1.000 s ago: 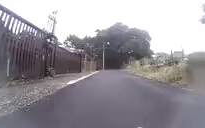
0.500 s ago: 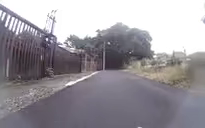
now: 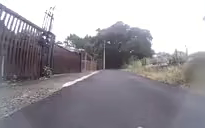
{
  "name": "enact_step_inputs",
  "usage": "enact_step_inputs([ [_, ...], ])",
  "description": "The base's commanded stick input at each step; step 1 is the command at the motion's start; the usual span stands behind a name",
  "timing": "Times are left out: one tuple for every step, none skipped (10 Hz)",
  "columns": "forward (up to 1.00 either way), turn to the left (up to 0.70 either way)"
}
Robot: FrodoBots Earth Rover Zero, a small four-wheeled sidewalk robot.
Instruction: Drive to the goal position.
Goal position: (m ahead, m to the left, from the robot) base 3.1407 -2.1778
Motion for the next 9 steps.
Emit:
enact_step_inputs([
  [0.50, 0.01],
  [0.50, 0.01],
  [0.50, 0.01],
  [0.50, 0.01],
  [0.50, 0.01],
  [0.50, 0.01],
  [0.50, 0.01],
  [0.50, 0.01],
  [0.50, 0.01],
])
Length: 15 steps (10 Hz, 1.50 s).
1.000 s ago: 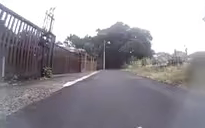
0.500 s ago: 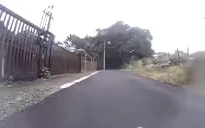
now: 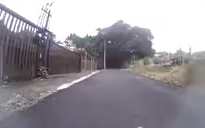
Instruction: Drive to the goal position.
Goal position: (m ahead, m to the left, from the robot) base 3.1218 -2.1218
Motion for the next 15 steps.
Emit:
enact_step_inputs([
  [0.50, 0.01],
  [0.50, 0.01],
  [0.50, 0.01],
  [0.50, 0.01],
  [0.50, 0.00],
  [0.50, -0.15],
  [0.50, -0.49],
  [0.50, -0.49],
  [0.50, -0.49],
  [0.50, -0.49],
  [0.50, -0.39],
  [0.50, -0.27],
  [0.50, -0.15],
  [0.50, -0.04],
  [0.50, 0.01],
])
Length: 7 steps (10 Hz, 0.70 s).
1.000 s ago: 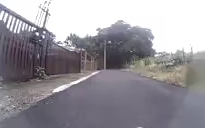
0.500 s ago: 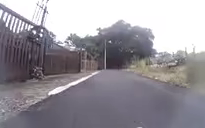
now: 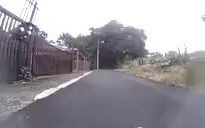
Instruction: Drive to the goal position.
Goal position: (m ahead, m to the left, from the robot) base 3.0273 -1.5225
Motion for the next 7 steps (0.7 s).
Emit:
enact_step_inputs([
  [0.50, 0.01],
  [0.50, 0.01],
  [0.50, 0.01],
  [0.50, 0.01],
  [0.50, 0.01],
  [0.50, 0.01],
  [0.50, 0.01],
])
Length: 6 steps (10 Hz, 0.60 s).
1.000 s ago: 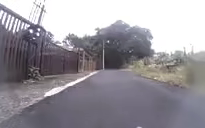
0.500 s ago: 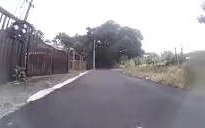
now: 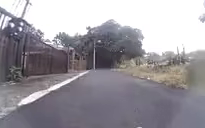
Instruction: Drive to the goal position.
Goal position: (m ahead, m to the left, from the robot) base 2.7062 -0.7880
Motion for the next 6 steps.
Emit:
enact_step_inputs([
  [0.50, 0.01],
  [0.50, 0.01],
  [0.50, 0.01],
  [0.50, 0.01],
  [0.50, 0.01],
  [0.50, 0.01],
])
